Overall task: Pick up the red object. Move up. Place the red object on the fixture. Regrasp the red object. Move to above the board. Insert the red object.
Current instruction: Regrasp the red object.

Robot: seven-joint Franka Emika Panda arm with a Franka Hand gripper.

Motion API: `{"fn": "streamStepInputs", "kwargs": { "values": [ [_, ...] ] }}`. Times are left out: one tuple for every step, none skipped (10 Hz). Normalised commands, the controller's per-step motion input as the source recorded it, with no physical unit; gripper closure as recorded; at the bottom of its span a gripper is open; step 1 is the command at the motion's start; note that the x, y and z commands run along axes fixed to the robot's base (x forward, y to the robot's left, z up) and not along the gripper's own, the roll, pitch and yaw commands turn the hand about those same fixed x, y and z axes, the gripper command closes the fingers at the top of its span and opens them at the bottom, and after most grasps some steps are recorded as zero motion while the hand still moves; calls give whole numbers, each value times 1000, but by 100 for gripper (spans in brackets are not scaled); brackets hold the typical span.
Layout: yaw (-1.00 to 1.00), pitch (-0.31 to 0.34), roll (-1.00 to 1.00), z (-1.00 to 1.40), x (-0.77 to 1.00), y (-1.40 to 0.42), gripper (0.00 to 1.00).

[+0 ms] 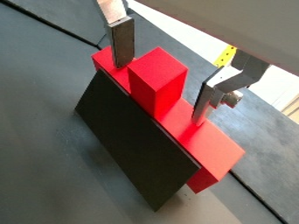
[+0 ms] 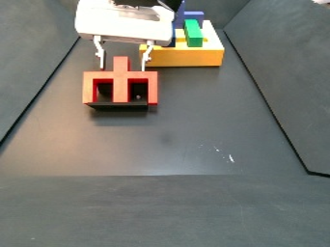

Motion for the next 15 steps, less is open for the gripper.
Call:
{"fn": "streamStepInputs", "kwargs": {
  "values": [
    [0, 280, 340, 0, 111, -26, 0],
    [-29, 363, 531, -40, 40, -34, 0],
    [0, 454, 726, -97, 31, -49, 0],
    [0, 329, 603, -117, 14, -77, 0],
    [0, 180, 420, -100, 0, -94, 0],
    [0, 103, 251, -63, 71, -80, 0],
    [0, 74, 129, 0, 194, -74, 0],
    [0, 63, 83, 0, 229, -43, 0],
    [0, 0, 29, 0, 206, -40, 0],
    [0, 0, 0, 0, 169, 0, 0],
    [3, -46, 0, -3, 0, 0, 0],
    [0, -20, 0, -43, 0, 0, 0],
    [0, -9, 0, -14, 0, 0, 0],
    [3, 0, -177, -151, -66, 0, 0],
    [0, 0, -6, 0, 0, 17, 0]
  ]
}}
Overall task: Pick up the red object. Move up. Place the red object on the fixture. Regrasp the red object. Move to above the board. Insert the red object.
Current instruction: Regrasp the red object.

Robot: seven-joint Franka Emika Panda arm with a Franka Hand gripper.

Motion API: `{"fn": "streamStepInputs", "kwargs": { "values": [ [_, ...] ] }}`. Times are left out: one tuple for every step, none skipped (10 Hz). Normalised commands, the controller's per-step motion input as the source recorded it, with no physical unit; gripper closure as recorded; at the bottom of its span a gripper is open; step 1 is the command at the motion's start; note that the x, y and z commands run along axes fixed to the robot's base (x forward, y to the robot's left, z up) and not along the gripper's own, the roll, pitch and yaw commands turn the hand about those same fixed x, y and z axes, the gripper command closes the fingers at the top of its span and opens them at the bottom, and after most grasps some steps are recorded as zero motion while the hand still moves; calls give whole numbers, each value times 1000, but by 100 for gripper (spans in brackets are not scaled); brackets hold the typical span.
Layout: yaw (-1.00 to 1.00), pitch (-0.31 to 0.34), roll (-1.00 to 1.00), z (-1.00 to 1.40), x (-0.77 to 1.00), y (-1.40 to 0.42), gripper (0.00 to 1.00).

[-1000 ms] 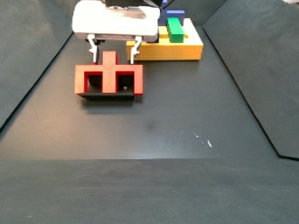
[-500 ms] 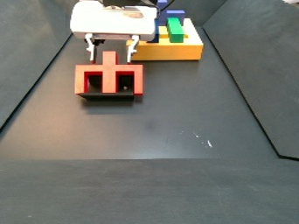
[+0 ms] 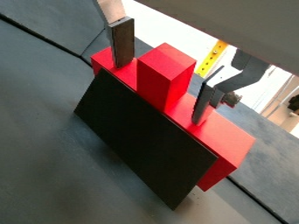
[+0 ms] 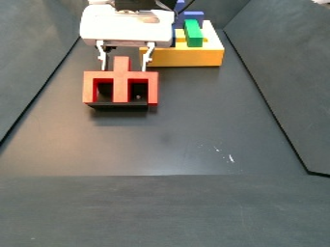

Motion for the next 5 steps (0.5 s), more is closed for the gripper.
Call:
{"fn": "streamStepInputs", "kwargs": {
  "values": [
    [0, 0, -103, 49, 0, 11, 0],
    [46, 0, -11, 134, 0, 0, 0],
    [9, 0, 0, 23, 0, 0, 0],
    [0, 0, 14, 0, 0, 0, 0],
    [11, 0, 43, 0, 0, 29, 0]
  ]
}}
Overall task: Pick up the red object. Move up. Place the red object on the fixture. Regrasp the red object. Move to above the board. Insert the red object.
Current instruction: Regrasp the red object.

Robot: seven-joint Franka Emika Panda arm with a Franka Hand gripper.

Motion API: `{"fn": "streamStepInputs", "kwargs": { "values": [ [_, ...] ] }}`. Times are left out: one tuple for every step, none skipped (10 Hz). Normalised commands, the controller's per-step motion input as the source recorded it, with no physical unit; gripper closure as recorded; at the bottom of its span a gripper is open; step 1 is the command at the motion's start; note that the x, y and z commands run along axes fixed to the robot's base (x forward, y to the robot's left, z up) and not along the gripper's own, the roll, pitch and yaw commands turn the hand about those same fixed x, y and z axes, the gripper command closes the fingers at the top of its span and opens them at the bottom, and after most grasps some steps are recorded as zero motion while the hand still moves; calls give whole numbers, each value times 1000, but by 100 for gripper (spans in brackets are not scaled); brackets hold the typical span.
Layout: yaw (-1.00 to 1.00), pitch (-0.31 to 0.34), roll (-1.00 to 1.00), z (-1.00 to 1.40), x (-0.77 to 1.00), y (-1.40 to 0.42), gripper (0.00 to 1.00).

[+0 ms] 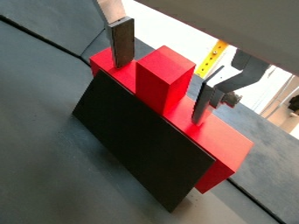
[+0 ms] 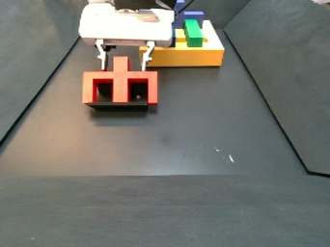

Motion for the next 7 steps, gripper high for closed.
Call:
{"fn": "streamStepInputs", "kwargs": {
  "values": [
    [0, 0, 0, 0, 0, 0, 100],
    [0, 0, 0, 0, 0, 0, 100],
    [0, 0, 0, 0, 0, 0, 100],
    [0, 0, 0, 0, 0, 0, 100],
    [0, 0, 0, 0, 0, 0, 100],
    [0, 0, 0, 0, 0, 0, 100],
    [0, 0, 0, 0, 0, 0, 100]
  ]
}}
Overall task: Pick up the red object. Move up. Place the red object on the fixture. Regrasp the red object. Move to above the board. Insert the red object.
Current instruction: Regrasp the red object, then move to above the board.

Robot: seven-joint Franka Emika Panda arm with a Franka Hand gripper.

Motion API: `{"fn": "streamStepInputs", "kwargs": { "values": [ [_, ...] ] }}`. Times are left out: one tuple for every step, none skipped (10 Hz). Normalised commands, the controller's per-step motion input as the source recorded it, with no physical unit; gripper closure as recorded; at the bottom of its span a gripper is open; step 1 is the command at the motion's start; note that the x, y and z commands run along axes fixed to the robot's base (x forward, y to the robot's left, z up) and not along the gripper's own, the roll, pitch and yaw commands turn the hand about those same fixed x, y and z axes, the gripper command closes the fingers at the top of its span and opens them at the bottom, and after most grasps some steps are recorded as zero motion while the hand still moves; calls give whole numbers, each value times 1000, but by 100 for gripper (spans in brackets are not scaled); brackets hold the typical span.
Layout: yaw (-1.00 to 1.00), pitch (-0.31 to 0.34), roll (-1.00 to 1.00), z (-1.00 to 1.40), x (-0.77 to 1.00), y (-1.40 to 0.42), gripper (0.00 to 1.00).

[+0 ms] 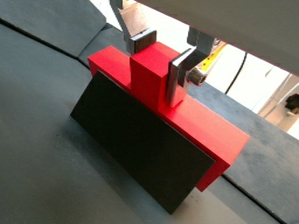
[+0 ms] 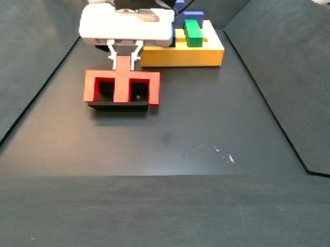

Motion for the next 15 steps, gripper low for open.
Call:
{"fn": "streamStepInputs", "kwargs": {
  "values": [
    [0, 0, 0, 0, 0, 0, 100],
    [0, 0, 0, 0, 0, 0, 100],
    [0, 0, 0, 0, 0, 0, 100],
    [0, 0, 0, 0, 0, 0, 100],
    [0, 0, 0, 0, 0, 0, 100],
    [0, 0, 0, 0, 0, 0, 100],
    [0, 0, 0, 0, 0, 0, 100],
    [0, 0, 0, 0, 0, 0, 100],
    [0, 0, 0, 0, 0, 0, 100],
    [0, 0, 0, 1400, 0, 0, 100],
    [35, -7, 0, 1400, -3, -6, 100],
    [41, -4, 0, 1400, -1, 0, 100],
    [23, -5, -40, 1400, -6, -8, 100],
    [17, -35, -73, 1400, -30, 14, 100],
    [-3, -18, -40, 1400, -22, 3, 100]
  ]
}}
